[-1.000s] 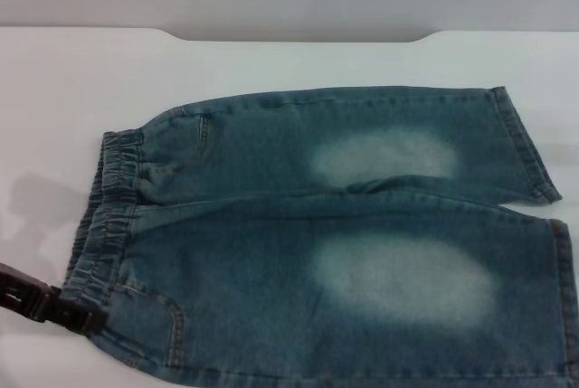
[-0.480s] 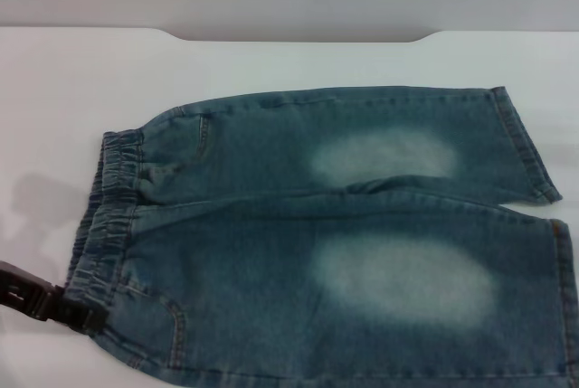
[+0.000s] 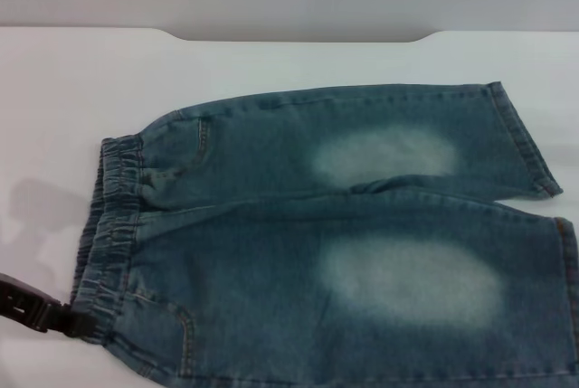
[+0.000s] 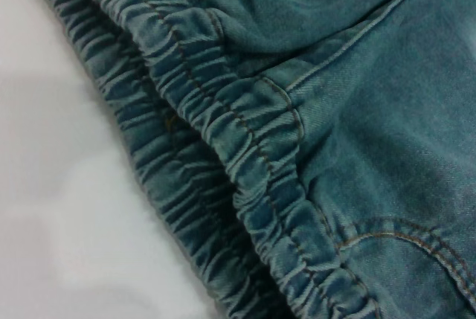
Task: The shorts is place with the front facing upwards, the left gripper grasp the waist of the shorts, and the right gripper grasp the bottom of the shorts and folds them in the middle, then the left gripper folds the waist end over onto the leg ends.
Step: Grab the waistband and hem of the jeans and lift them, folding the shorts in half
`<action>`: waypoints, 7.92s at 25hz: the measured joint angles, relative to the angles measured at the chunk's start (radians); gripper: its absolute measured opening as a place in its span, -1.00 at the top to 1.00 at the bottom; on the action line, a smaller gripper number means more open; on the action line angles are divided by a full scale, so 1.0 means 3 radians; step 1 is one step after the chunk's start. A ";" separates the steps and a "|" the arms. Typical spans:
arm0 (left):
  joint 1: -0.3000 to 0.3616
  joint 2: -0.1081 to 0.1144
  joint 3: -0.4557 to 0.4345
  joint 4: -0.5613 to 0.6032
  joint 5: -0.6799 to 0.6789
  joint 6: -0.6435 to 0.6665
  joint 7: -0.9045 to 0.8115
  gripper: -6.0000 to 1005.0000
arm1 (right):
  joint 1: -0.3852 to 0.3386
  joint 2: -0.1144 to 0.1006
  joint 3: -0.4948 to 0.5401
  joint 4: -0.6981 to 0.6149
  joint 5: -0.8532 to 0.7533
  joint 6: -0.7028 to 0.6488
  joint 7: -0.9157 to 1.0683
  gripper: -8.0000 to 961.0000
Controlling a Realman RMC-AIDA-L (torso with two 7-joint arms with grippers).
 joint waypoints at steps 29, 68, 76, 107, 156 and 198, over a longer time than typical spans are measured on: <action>-0.0054 -0.0007 0.0000 -0.0016 -0.0005 -0.0110 0.0041 0.90 | 0.0049 -0.0296 -0.0281 -0.1432 -0.1435 -0.0350 0.3231 0.32; -0.0296 -0.0038 0.0022 -0.0029 -0.0023 -0.0098 -0.0012 0.90 | 0.0797 -0.0423 -0.1435 -0.2899 -0.5926 -0.2481 0.5197 0.33; -0.0303 -0.0041 0.0026 -0.0031 -0.0024 -0.0095 -0.0025 0.90 | 0.0778 -0.0364 -0.1528 -0.2905 -0.6138 -0.2519 0.5108 0.33; -0.0322 -0.0059 0.0026 -0.0075 -0.0028 -0.0100 -0.0045 0.90 | 0.0727 -0.0263 -0.1739 -0.2707 -0.6523 -0.2409 0.4936 0.33; -0.0327 -0.0059 0.0035 -0.0118 -0.0028 -0.0064 -0.0023 0.90 | 0.0794 -0.0059 -0.1712 -0.2722 -0.6626 -0.2137 0.4981 0.34; -0.0324 -0.0047 0.0009 -0.0067 -0.0051 -0.0048 0.0001 0.90 | 0.0776 -0.0008 -0.1701 -0.2789 -0.6423 -0.2153 0.4964 0.95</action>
